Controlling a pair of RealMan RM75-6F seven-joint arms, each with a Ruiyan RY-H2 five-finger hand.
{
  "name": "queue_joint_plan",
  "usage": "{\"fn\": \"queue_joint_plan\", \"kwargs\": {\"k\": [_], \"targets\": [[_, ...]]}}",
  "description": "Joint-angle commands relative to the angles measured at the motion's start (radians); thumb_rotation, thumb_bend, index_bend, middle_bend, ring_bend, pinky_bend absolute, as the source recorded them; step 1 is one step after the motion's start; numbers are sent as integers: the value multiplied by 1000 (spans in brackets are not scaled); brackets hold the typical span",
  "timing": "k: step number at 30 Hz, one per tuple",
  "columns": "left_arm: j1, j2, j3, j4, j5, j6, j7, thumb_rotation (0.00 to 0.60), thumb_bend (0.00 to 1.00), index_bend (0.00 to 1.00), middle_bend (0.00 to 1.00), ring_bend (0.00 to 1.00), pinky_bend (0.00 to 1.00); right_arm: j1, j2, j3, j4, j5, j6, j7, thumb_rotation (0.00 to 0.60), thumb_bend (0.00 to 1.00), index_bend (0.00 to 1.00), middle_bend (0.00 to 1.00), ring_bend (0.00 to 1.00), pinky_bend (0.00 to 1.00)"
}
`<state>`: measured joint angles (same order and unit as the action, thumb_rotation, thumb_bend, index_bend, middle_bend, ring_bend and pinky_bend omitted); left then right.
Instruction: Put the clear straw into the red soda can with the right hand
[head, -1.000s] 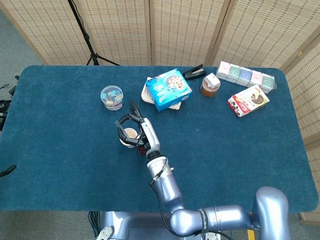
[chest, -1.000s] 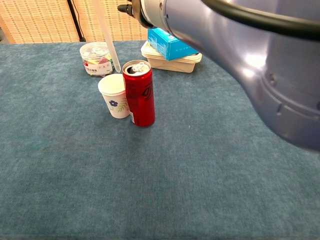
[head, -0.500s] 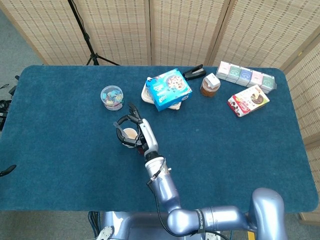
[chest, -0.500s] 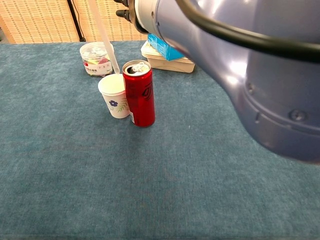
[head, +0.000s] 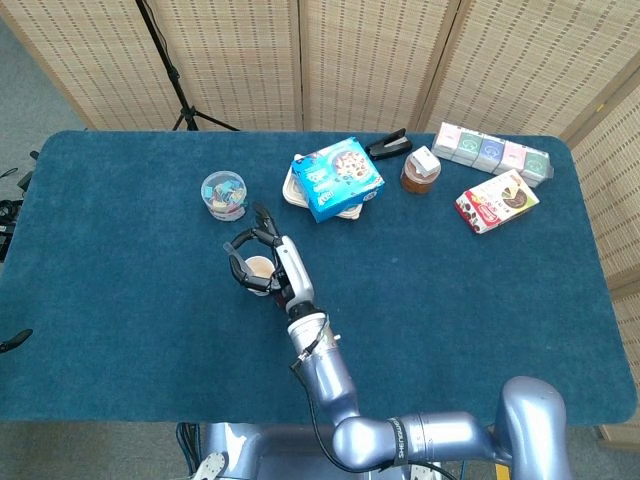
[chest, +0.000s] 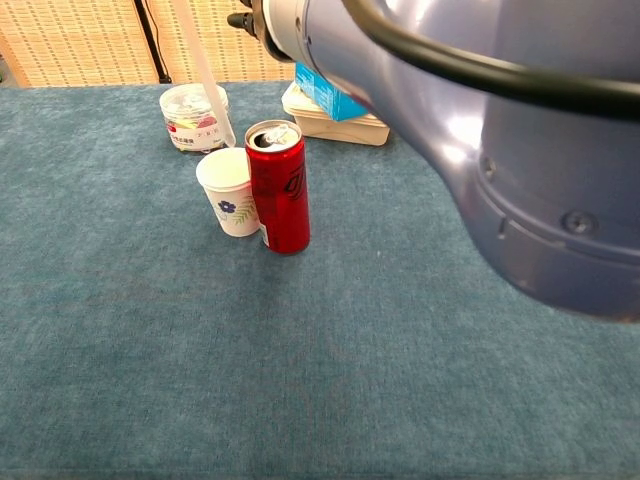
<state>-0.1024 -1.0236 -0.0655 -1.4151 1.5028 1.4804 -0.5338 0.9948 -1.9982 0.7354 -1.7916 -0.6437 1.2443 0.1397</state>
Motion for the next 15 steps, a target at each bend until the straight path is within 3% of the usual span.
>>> {"fn": "queue_joint_plan", "kwargs": {"k": [1, 15], "targets": [[1, 0, 0, -1, 0, 1, -1, 600, 0, 0, 0, 0, 0, -1, 0, 3, 2, 1, -2, -4, 600, 694, 592, 0, 0, 0], [-1, 0, -1, -1, -3, -2, -1, 600, 0, 0, 0, 0, 0, -23, 25, 11, -14, 0, -7, -19, 600, 694, 593, 0, 0, 0]]}}
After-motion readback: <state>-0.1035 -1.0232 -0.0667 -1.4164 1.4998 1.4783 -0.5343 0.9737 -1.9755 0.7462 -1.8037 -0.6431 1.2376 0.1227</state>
